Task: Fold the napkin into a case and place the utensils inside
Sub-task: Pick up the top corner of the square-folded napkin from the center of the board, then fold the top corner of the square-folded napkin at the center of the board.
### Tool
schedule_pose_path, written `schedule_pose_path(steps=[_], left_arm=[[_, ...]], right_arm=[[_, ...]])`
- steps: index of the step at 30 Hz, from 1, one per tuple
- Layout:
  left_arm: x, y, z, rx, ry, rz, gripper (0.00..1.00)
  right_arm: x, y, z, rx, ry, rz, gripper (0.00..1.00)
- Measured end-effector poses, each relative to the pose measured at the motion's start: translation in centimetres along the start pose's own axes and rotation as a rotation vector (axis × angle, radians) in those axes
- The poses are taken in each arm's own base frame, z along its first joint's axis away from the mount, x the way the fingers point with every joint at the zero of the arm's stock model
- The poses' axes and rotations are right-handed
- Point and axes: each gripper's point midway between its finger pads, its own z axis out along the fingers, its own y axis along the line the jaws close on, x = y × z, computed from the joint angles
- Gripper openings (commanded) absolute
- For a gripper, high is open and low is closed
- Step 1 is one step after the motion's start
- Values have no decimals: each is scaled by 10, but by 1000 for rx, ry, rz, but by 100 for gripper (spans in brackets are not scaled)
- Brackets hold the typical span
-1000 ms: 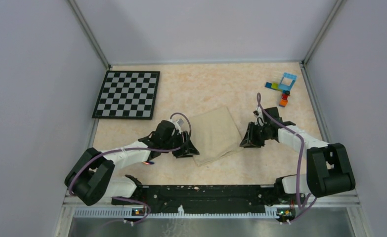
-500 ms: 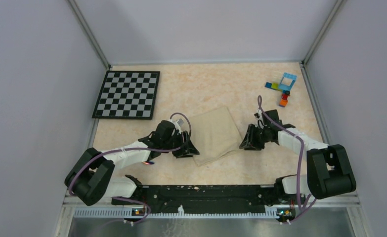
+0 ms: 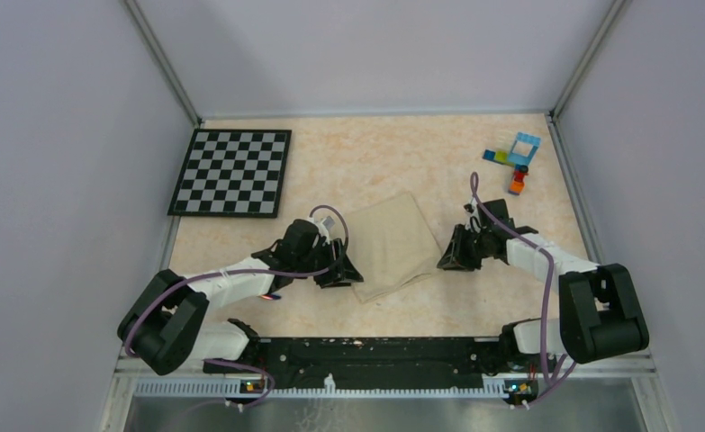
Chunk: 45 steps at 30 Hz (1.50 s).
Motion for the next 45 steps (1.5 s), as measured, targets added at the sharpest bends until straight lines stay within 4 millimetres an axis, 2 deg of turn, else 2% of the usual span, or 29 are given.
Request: schedule_pose_path(steps=[3,7,12,15,18,21,24,28,32,35,41,45], left_arm=[[0,0,0,-1,0,0,53],[0,0,0,0,0,0,53],[0,0,0,-1,0,1,53],[0,0,-1,0,-2,2,53],[-1,-3,-2,8,-10,7,53],[-2,-4,-3,11,-15,10,53],[-2,-4,-3,12,-16,11,53],[-2,-4,-4,8,-13,9,53],[-2,-4,-5,7,-15,10,53],[-2,-3,-5,5,-15,9,53],[-1,-3,-5,4,-14,11,51],[0,-3,-2,4,-9,13,46]], right_arm=[[0,-1,0,5,1,-1,17],[0,-2,-1,13,-1,-6,1],[-1,0,1,8,-3,-43,0],[-2,10,3,-7,3,-94,0],[-7,23,3,-35,-12,-132,20],[-9,25,4,-37,-25,-128,21],[-12,23,5,-26,-39,-115,27],[-14,21,7,-18,-56,-99,28],[-14,17,9,-7,-62,-75,16],[-16,17,8,-7,-70,-68,0],[-15,19,7,-5,-61,-115,0],[-24,47,12,-56,-39,-212,0]])
